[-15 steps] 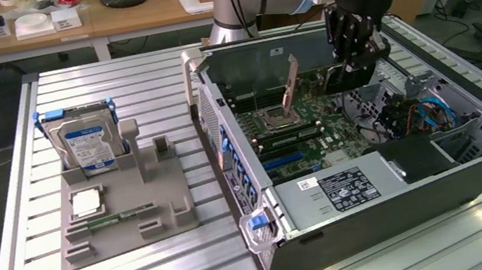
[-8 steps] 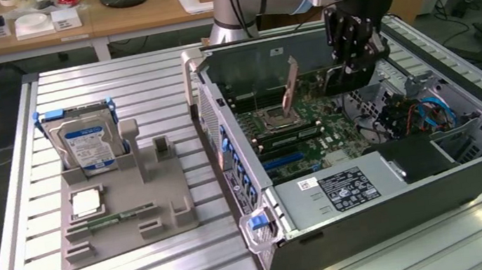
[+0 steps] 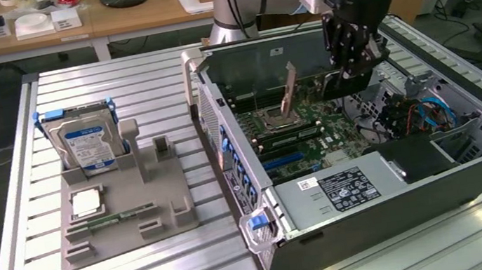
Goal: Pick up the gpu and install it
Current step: 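Insert the gpu into the slot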
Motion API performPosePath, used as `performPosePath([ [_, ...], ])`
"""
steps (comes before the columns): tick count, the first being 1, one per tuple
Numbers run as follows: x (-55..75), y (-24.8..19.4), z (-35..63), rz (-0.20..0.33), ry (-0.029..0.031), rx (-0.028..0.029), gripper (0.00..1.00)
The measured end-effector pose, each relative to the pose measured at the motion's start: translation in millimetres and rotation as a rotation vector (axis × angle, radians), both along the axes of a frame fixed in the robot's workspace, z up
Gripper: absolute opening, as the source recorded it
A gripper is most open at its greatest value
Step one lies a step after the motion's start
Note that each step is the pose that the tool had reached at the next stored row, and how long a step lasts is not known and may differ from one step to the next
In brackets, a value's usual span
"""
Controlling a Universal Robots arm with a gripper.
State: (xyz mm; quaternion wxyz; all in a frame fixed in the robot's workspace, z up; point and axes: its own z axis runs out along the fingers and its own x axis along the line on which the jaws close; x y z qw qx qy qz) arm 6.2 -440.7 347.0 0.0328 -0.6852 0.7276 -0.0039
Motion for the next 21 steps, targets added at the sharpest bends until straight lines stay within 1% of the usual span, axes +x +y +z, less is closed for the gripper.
performPosePath([
  [3, -1.5, -2.2, -2.5, 0.002, 0.0000, 0.0001, 0.27],
  [12, -6.4, -7.9, -18.4, 0.005, 0.0000, -0.0001, 0.27],
  [17, -9.7, -9.3, -26.7, 0.007, 0.0000, -0.0001, 0.27],
  [21, -12.5, -10.7, -29.6, 0.008, 0.0001, -0.0001, 0.27],
])
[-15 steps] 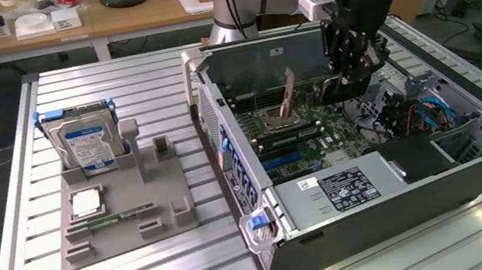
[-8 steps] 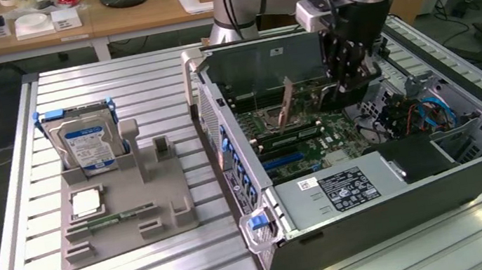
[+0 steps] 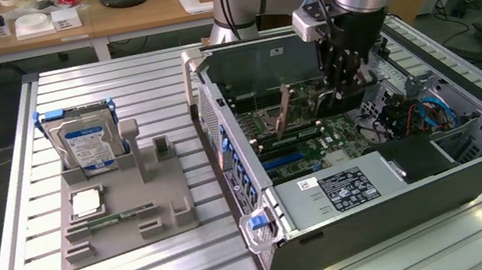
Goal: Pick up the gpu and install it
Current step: 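Insert the gpu into the slot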
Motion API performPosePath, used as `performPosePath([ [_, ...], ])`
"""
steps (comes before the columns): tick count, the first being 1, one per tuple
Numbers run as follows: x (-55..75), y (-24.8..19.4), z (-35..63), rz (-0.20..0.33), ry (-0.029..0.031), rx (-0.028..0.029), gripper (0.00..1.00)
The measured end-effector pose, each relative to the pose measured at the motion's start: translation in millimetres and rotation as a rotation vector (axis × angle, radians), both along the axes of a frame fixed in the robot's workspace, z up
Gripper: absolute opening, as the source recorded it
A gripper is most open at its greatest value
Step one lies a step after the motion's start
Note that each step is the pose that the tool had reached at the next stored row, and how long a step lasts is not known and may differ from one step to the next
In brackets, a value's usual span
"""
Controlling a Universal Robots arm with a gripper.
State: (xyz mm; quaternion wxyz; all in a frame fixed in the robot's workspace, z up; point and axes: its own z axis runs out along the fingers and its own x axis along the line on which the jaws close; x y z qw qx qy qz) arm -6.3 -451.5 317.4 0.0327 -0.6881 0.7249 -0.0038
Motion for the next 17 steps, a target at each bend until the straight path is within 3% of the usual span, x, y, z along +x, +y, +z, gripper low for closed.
performPosePath([
  [17, -11.5, -4.0, -4.8, 0.001, 0.0000, -0.0002, 0.27],
])
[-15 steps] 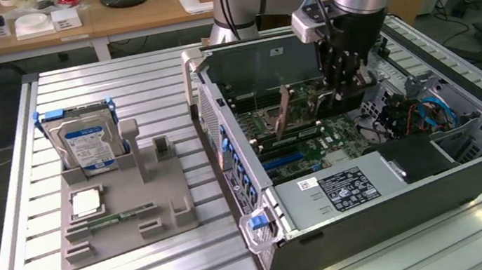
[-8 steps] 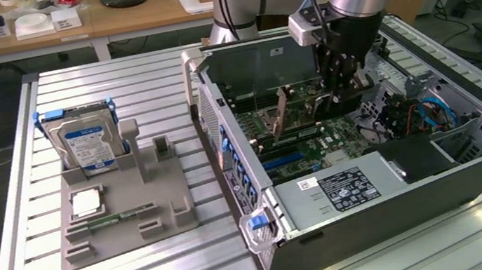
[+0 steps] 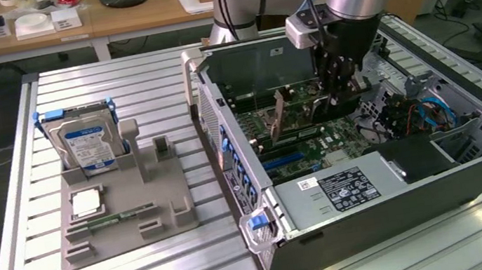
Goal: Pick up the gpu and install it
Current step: 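Insert the gpu into the slot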
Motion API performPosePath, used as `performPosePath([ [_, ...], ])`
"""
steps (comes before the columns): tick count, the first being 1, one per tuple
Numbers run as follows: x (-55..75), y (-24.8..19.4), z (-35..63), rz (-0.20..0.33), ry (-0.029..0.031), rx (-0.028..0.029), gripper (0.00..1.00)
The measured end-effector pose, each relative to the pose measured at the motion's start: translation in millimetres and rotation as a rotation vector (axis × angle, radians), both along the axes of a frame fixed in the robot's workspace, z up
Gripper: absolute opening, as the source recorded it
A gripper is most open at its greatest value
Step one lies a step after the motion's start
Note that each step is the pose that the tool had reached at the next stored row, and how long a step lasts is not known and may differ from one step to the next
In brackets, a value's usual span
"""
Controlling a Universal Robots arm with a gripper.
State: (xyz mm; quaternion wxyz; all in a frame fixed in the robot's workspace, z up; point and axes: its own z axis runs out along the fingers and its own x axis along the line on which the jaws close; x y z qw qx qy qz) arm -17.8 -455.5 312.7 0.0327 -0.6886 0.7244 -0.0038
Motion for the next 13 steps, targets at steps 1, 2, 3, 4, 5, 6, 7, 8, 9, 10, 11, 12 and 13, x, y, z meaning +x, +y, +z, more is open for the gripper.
performPosePath([
  [1, -0.4, 0.0, 0.0, 0.000, 0.0000, 0.0000, 0.27],
  [2, -0.5, -0.1, 0.0, 0.000, 0.0000, -0.0001, 0.27],
  [3, -0.8, -0.1, -0.1, 0.000, 0.0000, 0.0000, 0.27],
  [4, -1.3, -0.2, -0.2, 0.000, 0.0000, 0.0001, 0.27],
  [5, -1.8, -0.8, -0.2, 0.000, 0.0000, -0.0001, 0.27],
  [6, -2.3, -1.4, -0.3, 0.000, 0.0000, 0.0000, 0.27],
  [7, -2.9, -2.0, -0.4, 0.000, 0.0000, 0.0000, 0.27],
  [8, -3.7, -2.5, -0.5, 0.000, 0.0000, 0.0000, 0.27],
  [9, -4.3, -3.0, -0.7, 0.000, 0.0000, 0.0001, 0.27],
  [10, -4.8, -3.1, -0.9, 0.000, 0.0000, 0.0000, 0.27],
  [11, -5.1, -3.1, -1.4, 0.000, 0.0000, -0.0005, 0.27],
  [12, -5.6, -3.2, -2.2, 0.000, 0.0000, -0.0010, 0.27],
  [13, -6.0, -3.2, -3.0, 0.000, 0.0000, -0.0013, 0.27],
])
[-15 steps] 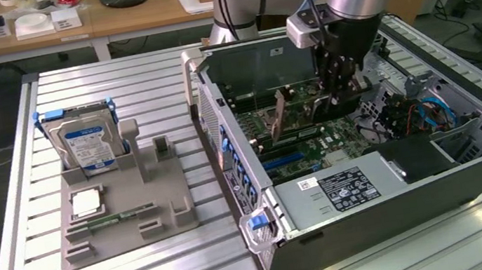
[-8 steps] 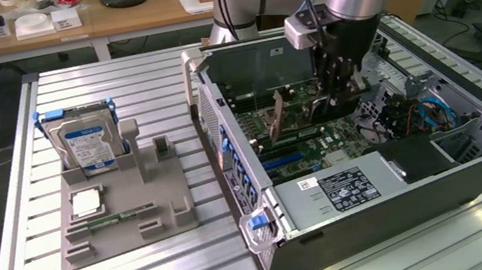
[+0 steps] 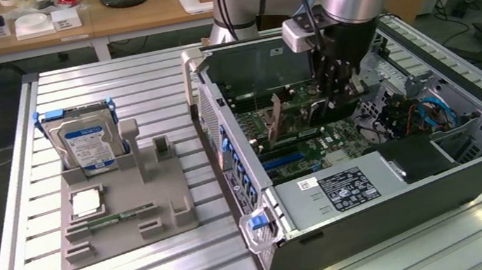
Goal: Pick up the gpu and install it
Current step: 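Insert the gpu into the slot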
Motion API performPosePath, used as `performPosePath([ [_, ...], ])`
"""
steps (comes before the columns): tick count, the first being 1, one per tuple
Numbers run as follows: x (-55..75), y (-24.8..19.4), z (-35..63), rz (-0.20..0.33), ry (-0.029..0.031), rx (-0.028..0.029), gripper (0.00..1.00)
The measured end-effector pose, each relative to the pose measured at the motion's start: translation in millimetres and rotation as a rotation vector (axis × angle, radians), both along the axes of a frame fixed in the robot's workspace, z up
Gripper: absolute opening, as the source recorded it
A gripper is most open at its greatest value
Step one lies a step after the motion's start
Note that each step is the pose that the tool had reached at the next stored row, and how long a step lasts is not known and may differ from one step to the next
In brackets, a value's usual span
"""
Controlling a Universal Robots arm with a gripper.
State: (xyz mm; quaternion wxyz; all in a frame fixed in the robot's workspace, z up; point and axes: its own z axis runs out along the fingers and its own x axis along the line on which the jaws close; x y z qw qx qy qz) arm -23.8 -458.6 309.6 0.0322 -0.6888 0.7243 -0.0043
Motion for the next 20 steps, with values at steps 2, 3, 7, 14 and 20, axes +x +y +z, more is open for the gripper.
performPosePath([
  [2, -0.8, -0.1, -1.3, 0.000, 0.0000, -0.0004, 0.27],
  [3, -1.0, -0.2, -1.4, 0.000, 0.0000, -0.0011, 0.27],
  [7, -1.2, -0.3, -1.5, 0.000, 0.0000, -0.0010, 0.27],
  [14, -4.6, -0.5, -1.6, 0.000, 0.0000, -0.0010, 0.27],
  [20, -5.8, -0.6, -2.0, 0.000, 0.0000, -0.0011, 0.27],
])
